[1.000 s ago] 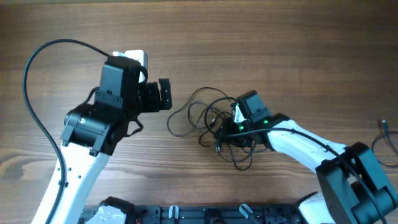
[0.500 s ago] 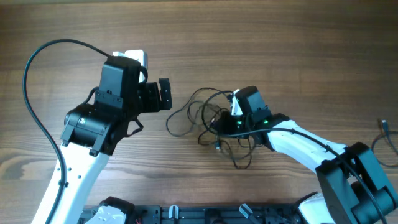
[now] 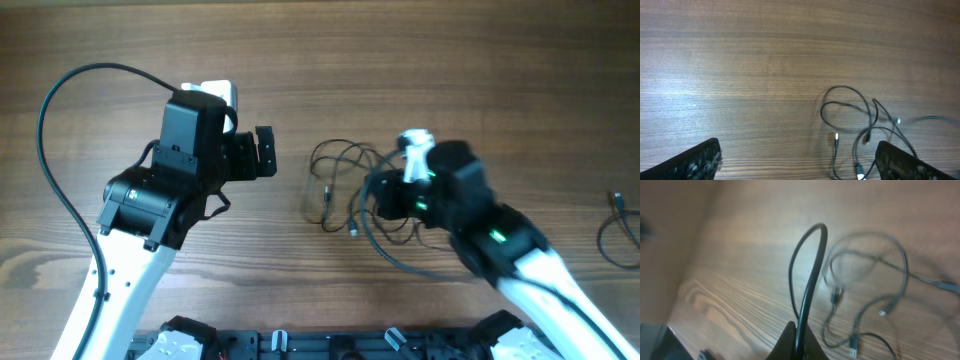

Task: Untangle cables
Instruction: 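Pull the second cable rightward out of the pile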

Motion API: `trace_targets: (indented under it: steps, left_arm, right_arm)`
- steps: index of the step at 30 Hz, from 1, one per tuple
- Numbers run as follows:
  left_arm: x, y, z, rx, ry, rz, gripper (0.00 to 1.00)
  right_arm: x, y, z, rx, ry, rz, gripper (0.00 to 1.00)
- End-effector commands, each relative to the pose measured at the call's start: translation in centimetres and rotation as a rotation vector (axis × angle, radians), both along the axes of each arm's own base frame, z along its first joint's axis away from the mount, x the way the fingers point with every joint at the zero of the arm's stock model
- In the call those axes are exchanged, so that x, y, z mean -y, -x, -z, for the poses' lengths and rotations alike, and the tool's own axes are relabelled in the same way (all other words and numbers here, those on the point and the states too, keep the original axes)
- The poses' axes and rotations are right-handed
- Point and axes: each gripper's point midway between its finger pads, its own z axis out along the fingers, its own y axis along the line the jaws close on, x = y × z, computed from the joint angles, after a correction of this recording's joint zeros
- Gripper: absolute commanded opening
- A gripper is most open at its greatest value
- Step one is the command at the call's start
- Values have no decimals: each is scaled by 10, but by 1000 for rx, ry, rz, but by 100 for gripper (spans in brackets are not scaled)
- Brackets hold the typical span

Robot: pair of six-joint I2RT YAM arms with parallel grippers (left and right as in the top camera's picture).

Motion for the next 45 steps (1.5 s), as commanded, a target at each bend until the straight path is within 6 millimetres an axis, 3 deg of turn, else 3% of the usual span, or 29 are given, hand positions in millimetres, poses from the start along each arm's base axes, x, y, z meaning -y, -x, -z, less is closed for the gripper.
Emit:
trace_targets:
  steps: [1,4,11,19,24,28,35,41,45]
  left_arm:
    - [-1,-1,-4,12,-1,8,100]
    - [-1,-1,-4,12,0,8,100]
    - [-1,-1,-4,12,-1,8,100]
    - [-1,-1,-4,12,0,8,100]
    - [-1,-1,-4,12,0,8,100]
    - [-1,-1,-4,12,0,8,100]
    - [-1,-1,-4,12,0,8,100]
    - [-1,-1,-4,12,0,8,100]
    - [-1,-1,-4,12,0,8,100]
  right_arm:
    - [31,-3,-78,228,18,127,5]
    - [59,3,-131,330,32,239,4]
    - [113,-1,-221,534,142,470,4]
    - [143,-3,-332,784,131,647,4]
    - [159,-3,-389,977,150,759,5]
    - [182,-2,-403,1023,230,906,5]
    - [219,-3,-413,1018,535,1152,5]
    - [233,-3,-429,1029,686,1292,5]
    - [254,-19,-422,977,820,1387,5]
